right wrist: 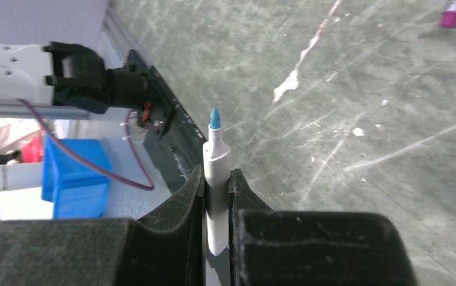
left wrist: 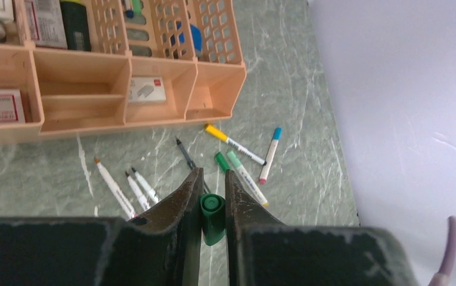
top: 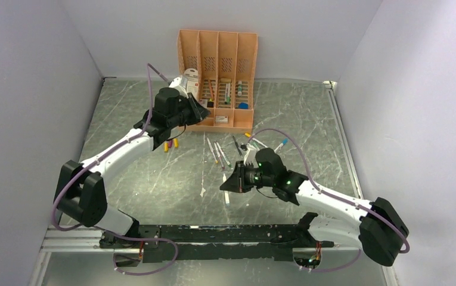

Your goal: Open the pen caps

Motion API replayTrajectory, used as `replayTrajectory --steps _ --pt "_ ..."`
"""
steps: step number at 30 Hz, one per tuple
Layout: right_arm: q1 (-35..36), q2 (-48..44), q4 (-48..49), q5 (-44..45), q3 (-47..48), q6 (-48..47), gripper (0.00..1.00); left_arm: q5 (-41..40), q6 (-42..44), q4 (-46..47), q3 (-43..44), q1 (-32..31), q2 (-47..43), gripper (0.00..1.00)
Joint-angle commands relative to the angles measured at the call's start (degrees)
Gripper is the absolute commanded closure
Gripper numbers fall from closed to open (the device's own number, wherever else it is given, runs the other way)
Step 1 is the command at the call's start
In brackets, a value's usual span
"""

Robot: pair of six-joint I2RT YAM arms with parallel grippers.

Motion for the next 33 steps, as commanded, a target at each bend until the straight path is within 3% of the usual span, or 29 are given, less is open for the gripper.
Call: replayTrajectory --steps 1,10,19,26,33 --pt "0.1 3.4 -10.4 6.6 8.4 -7.9 1.0 1.2 1.6 -5.2 -2.4 0.0 -5.2 0.93" --pt "-0.7 22.2 -25.4 21.7 28.1 -21.6 1.0 2.2 -0.5 -11.1 -16.1 0.0 -16.1 0.93" --pt "-1.5 41.1 -29.0 29.3 43.8 -28.5 1.0 2.2 -0.5 -13.8 -20.0 0.0 -20.7 0.93" --pt "-1.9 48.3 -30.8 32.0 50.5 -30.8 1.0 2.5 -0.4 -13.7 -20.4 0.0 -20.8 0.93" --pt "-2.7 51.6 -31.0 32.0 52.4 -31.4 0.92 2.6 -0.3 -13.5 -20.5 0.0 -20.5 0.93"
